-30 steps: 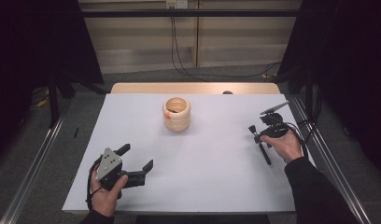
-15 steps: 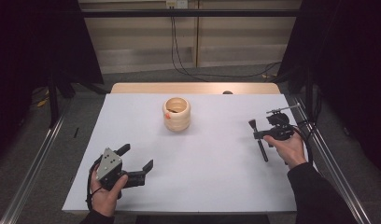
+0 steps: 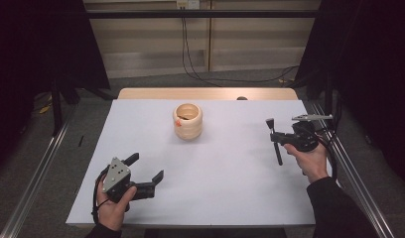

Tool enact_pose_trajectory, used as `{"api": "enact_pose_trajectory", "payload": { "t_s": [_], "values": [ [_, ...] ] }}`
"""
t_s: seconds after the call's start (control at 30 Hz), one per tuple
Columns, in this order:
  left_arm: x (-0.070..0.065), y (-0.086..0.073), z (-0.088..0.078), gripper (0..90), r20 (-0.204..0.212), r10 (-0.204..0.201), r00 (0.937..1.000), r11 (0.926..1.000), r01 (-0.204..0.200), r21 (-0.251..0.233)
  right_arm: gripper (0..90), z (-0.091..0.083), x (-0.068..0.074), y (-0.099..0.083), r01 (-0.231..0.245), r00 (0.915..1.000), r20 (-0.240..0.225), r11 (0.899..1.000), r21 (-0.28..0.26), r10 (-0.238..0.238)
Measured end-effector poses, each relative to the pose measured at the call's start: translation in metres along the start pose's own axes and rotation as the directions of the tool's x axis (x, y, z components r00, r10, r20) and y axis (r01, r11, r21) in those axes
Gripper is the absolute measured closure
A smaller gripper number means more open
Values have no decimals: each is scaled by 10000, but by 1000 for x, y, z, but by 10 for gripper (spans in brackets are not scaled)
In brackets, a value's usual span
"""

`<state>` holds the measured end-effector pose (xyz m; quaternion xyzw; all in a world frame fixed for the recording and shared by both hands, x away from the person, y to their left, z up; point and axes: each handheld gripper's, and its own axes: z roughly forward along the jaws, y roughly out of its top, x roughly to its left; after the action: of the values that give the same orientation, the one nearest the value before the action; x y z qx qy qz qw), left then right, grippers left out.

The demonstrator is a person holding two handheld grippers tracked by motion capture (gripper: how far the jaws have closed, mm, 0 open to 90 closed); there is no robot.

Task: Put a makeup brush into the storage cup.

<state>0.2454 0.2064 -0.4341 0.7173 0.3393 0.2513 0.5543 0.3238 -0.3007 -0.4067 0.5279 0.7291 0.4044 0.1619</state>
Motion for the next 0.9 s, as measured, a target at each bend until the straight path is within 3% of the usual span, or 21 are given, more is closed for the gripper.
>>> {"api": "enact_pose_trajectory", "payload": {
  "t_s": [0.17, 0.33, 0.47, 0.63, 0.9],
  "values": [
    [0, 0, 1, 26, 22, -16, 10000, 10000, 16, 15, 789, -3, -1, -2, -92, 9998, -185, 9981, -609, 81],
    [0, 0, 1, 26, -5, -51, 10000, 10000, 51, 20, 788, -9, 2, -4, 18, 9990, -437, 9892, -1467, -83],
    [0, 0, 1, 26, 14, -33, 10000, 10000, 33, 17, 789, -13, 6, -3, 107, 9981, -580, 9842, -1768, -212],
    [0, -1, 1, 26, 54, 0, 10000, 10000, 0, 24, 789, -17, 11, -3, 316, 9956, -783, 9691, -2447, -523],
    [0, -1, -1, 25, -21, -19, 10000, 10000, 19, 19, 788, -26, 12, -2, 47, 9924, -1149, 9491, -3149, -431]
  ]
}}
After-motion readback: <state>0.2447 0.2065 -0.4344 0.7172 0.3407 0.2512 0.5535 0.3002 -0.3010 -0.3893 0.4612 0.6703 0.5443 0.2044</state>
